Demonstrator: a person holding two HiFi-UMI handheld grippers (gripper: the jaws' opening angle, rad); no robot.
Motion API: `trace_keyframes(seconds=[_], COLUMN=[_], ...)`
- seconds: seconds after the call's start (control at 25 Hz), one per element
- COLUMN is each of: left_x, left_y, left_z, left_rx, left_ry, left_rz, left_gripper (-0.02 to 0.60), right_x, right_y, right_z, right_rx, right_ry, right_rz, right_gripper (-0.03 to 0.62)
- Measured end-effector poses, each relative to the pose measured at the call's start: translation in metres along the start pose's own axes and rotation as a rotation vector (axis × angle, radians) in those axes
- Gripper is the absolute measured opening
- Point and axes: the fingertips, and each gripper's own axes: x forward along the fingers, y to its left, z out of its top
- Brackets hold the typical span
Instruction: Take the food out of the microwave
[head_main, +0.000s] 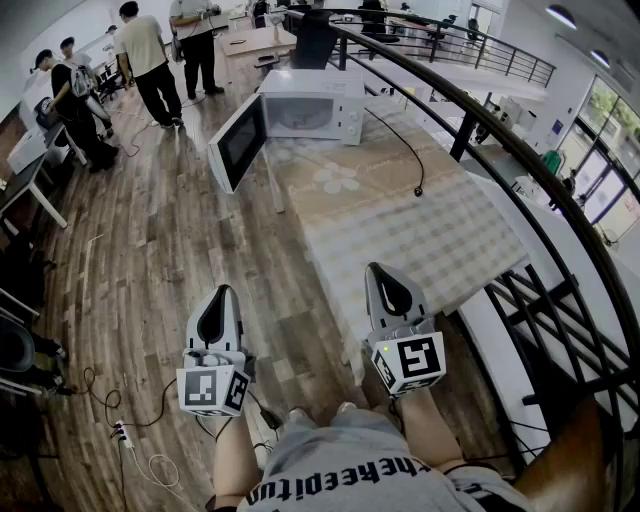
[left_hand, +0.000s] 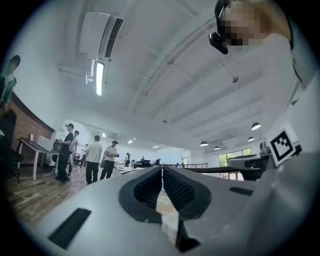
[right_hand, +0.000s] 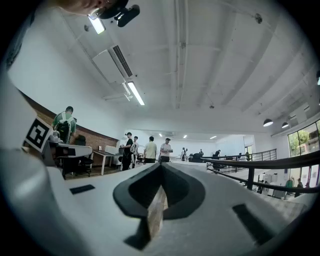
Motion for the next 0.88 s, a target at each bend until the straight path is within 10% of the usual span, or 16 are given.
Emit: trace_keyframes(seconds=[0.88], left_x=[0.026], left_y=[-0.026], left_z=[0.007], left_rx=[0.016], left_ry=[0.018], left_rz=[0.03], left_gripper=[0.011], right_x=[0.005], right_y=[-0.036], right_z=[-0.002], right_rx=[0.015], right_ry=[-0.042], right_rz=[0.005], right_gripper=[0.005])
